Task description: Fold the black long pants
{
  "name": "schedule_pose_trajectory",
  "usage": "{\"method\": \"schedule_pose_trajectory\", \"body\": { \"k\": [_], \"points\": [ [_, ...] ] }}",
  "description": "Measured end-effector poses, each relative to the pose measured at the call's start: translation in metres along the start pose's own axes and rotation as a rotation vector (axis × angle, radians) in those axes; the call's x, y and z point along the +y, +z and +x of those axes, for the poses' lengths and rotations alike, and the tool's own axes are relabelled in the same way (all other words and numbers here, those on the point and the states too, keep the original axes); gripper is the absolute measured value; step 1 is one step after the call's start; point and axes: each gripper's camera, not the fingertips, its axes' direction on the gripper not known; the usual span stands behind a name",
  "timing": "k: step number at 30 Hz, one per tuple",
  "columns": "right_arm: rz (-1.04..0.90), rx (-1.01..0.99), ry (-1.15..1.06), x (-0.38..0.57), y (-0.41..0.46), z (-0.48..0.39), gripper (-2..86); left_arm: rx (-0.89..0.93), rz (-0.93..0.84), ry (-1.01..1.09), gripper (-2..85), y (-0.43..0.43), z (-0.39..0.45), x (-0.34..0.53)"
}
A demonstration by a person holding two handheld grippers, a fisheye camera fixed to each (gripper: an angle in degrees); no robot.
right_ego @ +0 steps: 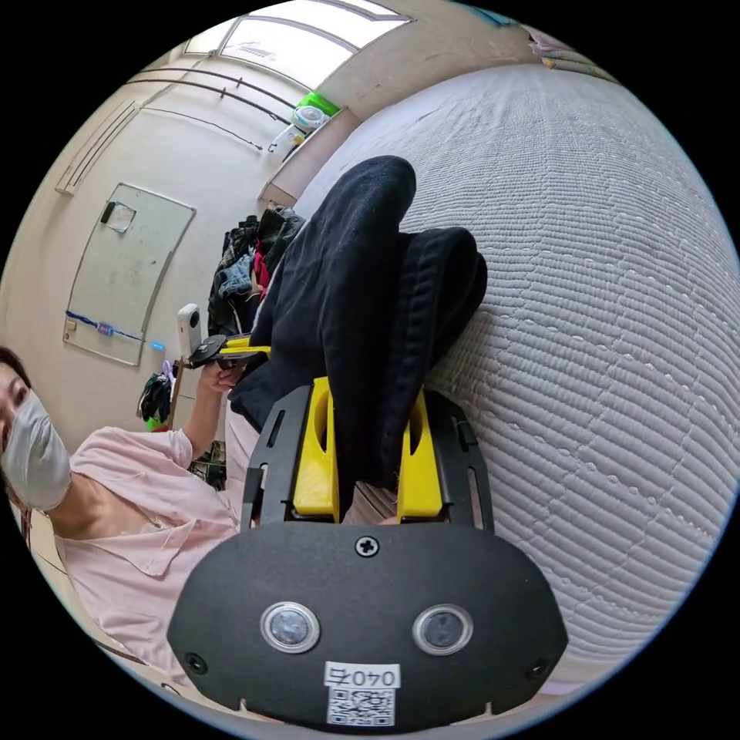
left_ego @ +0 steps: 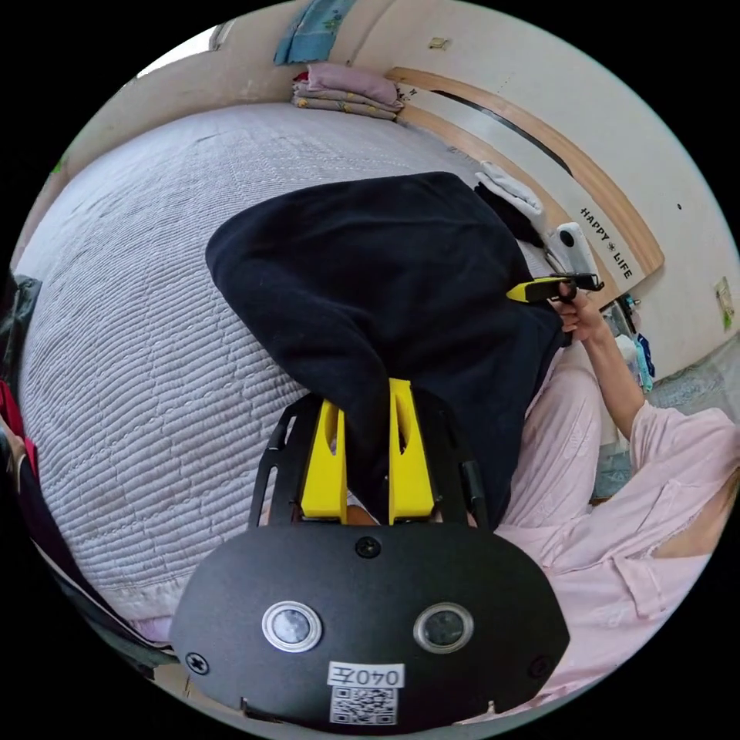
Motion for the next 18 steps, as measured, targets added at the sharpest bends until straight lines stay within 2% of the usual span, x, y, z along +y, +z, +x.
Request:
{"method": "schedule_pose_trajectory", "body": {
  "k": [4,8,11,15,18],
  "points": [
    [-0.087,0.04,-0.009,-0.029,0.012,-0.002,11.6,0.018,-0.12,-0.03,4.7,0.008,0.017,-0.027],
    [-0.103,0.096,0.035,-0.046,0.018,-0.008,11.2,-0.046,-0.216,-0.011,3.7,0.01,0.053,-0.054],
    [-0.123,0.183,0.032,-0.069,0.011,-0.027,11.0,-0.152,-0.224,-0.031,2.9,-0.002,0.096,-0.069],
    [-0.181,0.343,-0.061,-0.122,-0.031,-0.047,10.9,-0.079,-0.166,-0.072,2.8,-0.026,0.158,-0.102],
    [-0.246,0.461,-0.122,-0.168,-0.07,-0.038,11.0,-0.124,-0.104,-0.032,2.8,-0.022,0.223,-0.146]
  ]
}}
